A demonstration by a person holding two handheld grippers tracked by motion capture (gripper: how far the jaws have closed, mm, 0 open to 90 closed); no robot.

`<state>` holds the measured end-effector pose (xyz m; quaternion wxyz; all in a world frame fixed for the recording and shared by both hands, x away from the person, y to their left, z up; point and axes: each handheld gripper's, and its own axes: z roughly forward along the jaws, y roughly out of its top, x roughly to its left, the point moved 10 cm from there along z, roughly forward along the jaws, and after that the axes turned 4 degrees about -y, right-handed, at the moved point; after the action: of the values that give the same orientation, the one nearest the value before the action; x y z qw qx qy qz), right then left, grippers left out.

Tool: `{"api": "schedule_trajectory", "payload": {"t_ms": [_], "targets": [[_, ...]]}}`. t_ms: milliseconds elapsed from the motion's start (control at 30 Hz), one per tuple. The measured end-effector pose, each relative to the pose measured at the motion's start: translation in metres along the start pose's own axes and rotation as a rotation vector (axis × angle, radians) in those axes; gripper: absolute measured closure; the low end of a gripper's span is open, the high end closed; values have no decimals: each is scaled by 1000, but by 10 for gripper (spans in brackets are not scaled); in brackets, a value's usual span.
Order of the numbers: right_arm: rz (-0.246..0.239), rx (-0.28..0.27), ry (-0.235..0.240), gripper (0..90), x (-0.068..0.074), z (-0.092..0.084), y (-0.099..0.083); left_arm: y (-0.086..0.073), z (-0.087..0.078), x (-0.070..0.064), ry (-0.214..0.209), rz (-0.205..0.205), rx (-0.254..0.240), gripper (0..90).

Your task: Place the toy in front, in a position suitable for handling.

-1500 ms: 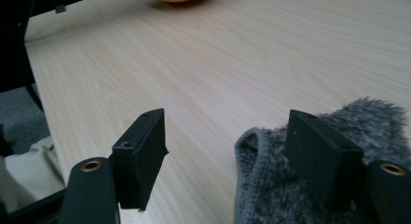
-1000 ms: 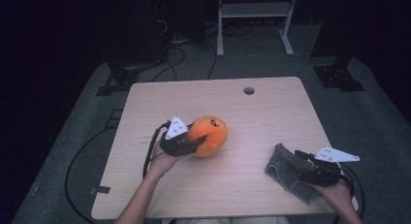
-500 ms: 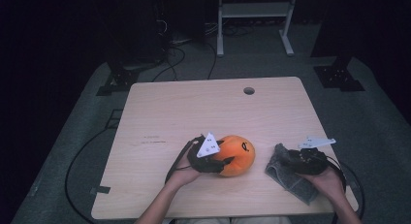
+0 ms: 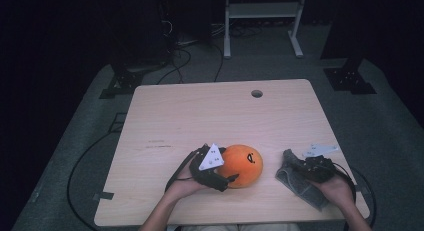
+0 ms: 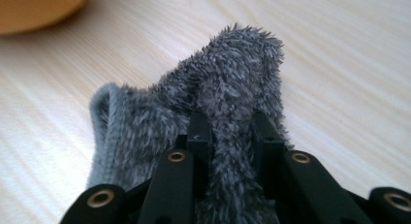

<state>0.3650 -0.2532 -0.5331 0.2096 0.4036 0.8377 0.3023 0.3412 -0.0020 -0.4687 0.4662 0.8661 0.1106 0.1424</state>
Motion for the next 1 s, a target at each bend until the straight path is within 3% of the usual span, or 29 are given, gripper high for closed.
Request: {"api": "schedule_trajectory", "payload": {"t_ms": [33, 67, 100, 133, 167, 200, 233, 267, 300, 333, 400, 467, 500, 767, 933, 1000], "targets": [[-17, -38, 1, 742, 3, -9, 7, -5, -1, 1, 12, 10, 9, 218], [-17, -38, 1, 742, 3, -9, 7, -11, -1, 3, 11, 16, 23, 218], [-29, -106, 44, 742, 14, -22, 21, -15, -1, 4, 1, 7, 22, 309], [-29, -106, 44, 742, 14, -22, 21, -17, -1, 5, -1, -3, 17, 309], [-70, -175, 92, 742, 31, -36, 38, -18, -1, 7, 1, -16, 4, 357], [-70, -175, 92, 742, 31, -36, 38, -18, 1, 8, -2, -28, -4, 357], [-134, -225, 137, 742, 52, -45, 55, -16, 5, 10, 9, -52, -14, 370], [-134, -225, 137, 742, 52, -45, 55, -16, 5, 10, 9, -52, -14, 369], [-210, -244, 161, 741, 73, -45, 69, -15, 7, 10, 16, -53, -19, 368], [-210, -244, 161, 741, 73, -45, 69, -13, 9, 9, 25, -46, -22, 368], [-280, -238, 181, 729, 95, -37, 81, -9, 13, 9, 43, -40, -28, 366], [-324, -219, 172, 679, 102, -26, 82, -10, 16, 9, 62, -29, -17, 364], [-347, -221, 126, 636, 103, -15, 83, -11, 17, 9, 66, -27, -15, 354], [-317, -305, 93, 591, 109, -12, 92, -15, 19, 6, 20, -39, -28, 325], [-334, -317, 70, 701, 114, -13, 96, -16, 18, 7, 19, -37, -35, 322], [-320, -305, 77, 723, 112, -12, 93, -16, 18, 10, 26, -56, -46, 322]]}}
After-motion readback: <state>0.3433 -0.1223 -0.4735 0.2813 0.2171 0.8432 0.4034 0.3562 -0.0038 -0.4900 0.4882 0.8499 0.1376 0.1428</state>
